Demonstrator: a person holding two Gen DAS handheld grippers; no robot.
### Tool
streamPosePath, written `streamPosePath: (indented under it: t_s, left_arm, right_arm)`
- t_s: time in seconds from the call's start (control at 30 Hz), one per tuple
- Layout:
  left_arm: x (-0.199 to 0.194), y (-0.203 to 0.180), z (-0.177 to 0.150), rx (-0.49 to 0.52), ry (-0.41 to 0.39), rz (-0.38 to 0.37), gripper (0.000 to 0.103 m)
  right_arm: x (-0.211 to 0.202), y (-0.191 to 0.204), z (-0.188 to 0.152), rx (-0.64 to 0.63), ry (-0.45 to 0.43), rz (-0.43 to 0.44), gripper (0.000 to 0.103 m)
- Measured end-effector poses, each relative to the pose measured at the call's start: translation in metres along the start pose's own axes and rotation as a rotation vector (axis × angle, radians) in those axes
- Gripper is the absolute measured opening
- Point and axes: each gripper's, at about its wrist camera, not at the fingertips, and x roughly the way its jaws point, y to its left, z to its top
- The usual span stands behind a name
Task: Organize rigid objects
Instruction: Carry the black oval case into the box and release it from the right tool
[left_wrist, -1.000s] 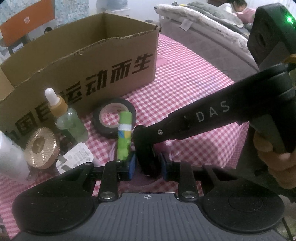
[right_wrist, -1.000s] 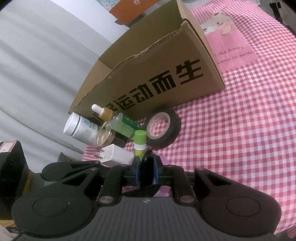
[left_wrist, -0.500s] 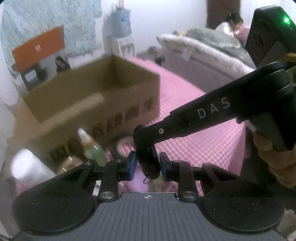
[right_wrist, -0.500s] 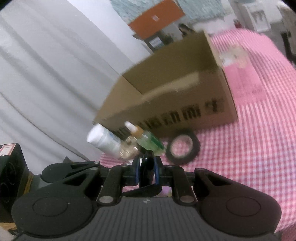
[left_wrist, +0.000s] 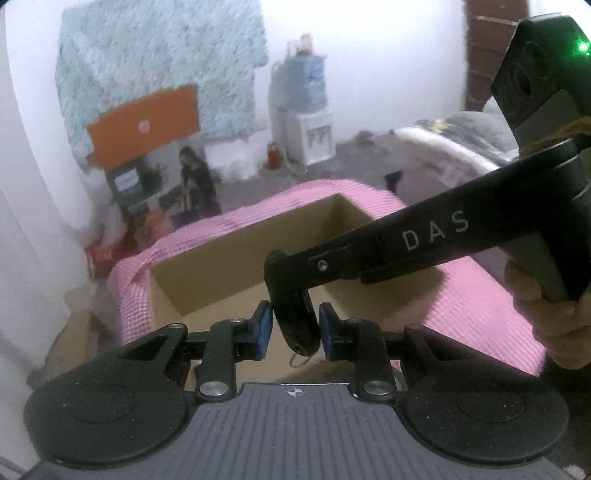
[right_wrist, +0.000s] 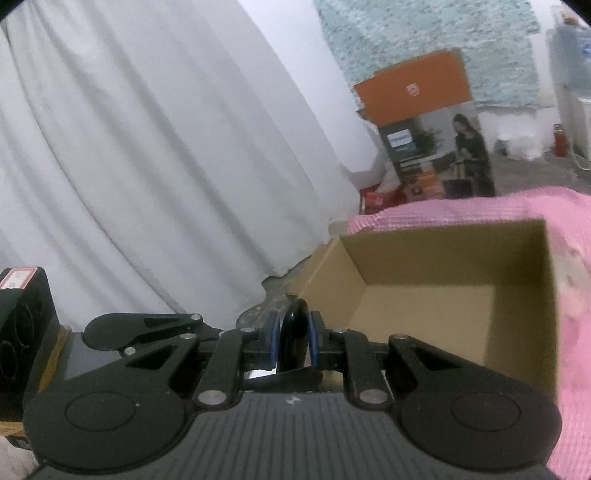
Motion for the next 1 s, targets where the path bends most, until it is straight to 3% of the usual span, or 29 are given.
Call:
streamPosePath:
  t_s: [0.17,0.33,0.57,0.7,0.8,1.0]
  left_arm:
    - [0.049,0.042,0.018,-0.086,0.124,-0.026,0.026]
    - [0.096,0.066,0.018,-0.122,0.242,-0.025,0.026]
    - [0.143,0.084,0.02,-0.111,0.345,0.052,0.026]
    - [0.147,0.084,0.02,-0.076,0.349,0.101,0.027]
    - [0.136,0.085,0.024,-0.091,0.322,0.085,0.028]
    - [0.105,0.073,0.029,-0.063,0.247,0.085,0.034]
  right_arm:
    - [0.061,-0.04,0.036,0.111,0.116,0.026,0.017]
    - [0.119,-0.087,0.05,0.246,0.231,0.028,0.017]
    - [0.185,-0.124,0.048,0.371,0.337,0.002,0.016]
    - [0.209,-0.139,0.043,0.469,0.351,0.008,0.018]
    - [0.216,-0.144,0.043,0.512,0.35,0.009,0.018]
    - [0.18,-0.133,0.047,0.489,0.293,0.027,0.019]
